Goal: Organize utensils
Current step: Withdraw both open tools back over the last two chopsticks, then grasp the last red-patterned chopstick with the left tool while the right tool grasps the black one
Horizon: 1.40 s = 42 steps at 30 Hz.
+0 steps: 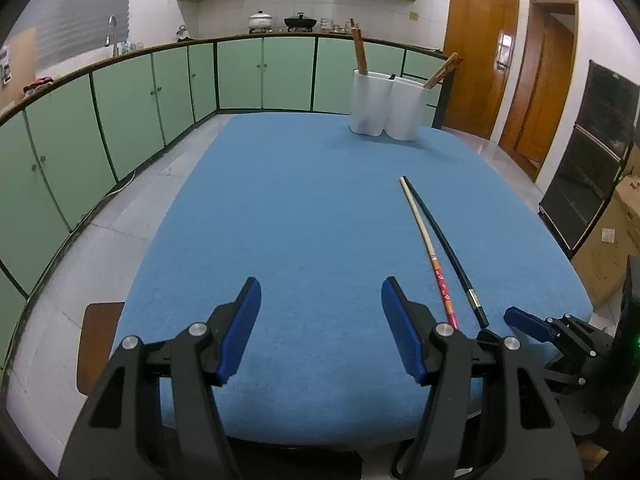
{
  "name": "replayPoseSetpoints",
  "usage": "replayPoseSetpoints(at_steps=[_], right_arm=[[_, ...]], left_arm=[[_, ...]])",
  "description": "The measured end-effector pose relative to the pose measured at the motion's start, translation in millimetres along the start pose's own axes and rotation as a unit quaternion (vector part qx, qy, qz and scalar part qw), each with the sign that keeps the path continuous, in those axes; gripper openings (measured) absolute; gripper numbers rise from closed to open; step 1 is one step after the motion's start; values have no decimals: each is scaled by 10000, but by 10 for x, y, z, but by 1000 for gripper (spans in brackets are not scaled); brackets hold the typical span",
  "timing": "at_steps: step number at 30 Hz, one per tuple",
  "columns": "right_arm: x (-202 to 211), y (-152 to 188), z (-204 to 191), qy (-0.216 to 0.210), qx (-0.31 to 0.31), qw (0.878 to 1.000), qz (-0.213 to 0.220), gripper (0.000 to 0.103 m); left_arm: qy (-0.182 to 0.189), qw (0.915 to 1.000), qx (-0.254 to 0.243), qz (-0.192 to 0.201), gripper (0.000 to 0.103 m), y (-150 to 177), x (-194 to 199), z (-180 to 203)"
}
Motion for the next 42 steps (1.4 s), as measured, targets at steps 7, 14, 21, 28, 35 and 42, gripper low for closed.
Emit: replayPoseSetpoints(at_steps=[7,14,21,28,35,42], right_arm=[[-105,-70,89,204,51,9998,44,10],[-22,52,506,510,-290,9983,9,7],[88,172,799,656,-468,9967,-20,7],[115,164,805,555,-432,9975,16,7],[129,196,830,540,-405,9977,56,9],[115,201,820,593,-340,9976,65,10]], left_arm=[[54,10000,17,-66,61,57,-54,57],[235,9993,-161,-230,61,224,-161,354],[403,9981,-267,-371,60,387,-315,728],[289,9977,-382,-479,55,580,-520,942],[202,9982,-473,-303,23,584,-533,958],[389,9978,-498,-180,5,607,-491,992]])
Point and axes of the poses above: each gripper's, at about its wrist camera, not at the fingertips, and x roughly against the way its jaws point, z to its right, y to its underside, the point moved 4 cm from there along -x, roughly the way its jaws point, and after that the axes turned 8 degrees about x, right-handed, at the moved point
